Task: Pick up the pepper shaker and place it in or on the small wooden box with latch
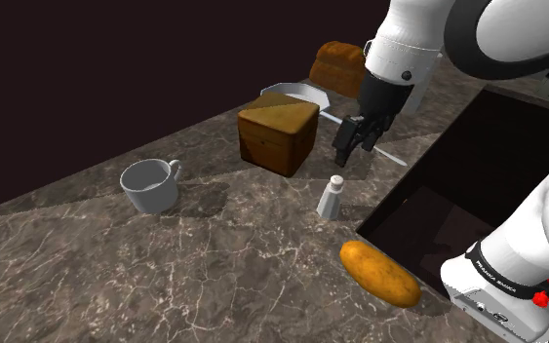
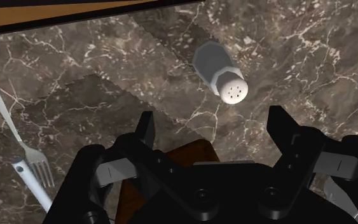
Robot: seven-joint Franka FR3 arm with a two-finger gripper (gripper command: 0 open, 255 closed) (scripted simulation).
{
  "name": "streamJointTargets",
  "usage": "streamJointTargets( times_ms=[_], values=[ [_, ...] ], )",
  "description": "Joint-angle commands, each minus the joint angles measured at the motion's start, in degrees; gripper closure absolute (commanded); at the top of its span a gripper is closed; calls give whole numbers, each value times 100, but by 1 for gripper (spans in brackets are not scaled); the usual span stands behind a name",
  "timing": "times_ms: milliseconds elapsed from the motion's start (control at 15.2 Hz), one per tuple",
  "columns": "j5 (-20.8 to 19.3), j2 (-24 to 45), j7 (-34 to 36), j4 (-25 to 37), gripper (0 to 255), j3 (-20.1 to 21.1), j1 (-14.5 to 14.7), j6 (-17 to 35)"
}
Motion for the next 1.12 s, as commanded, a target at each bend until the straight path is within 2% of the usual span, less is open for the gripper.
streamJointTargets(
  times_ms=[0,594,1056],
  values=[
    [104,271,158,-37,0,245,58,354],
    [241,744,214,-392,0,539,86,1202],
    [241,744,214,-392,0,539,86,1202]
  ],
)
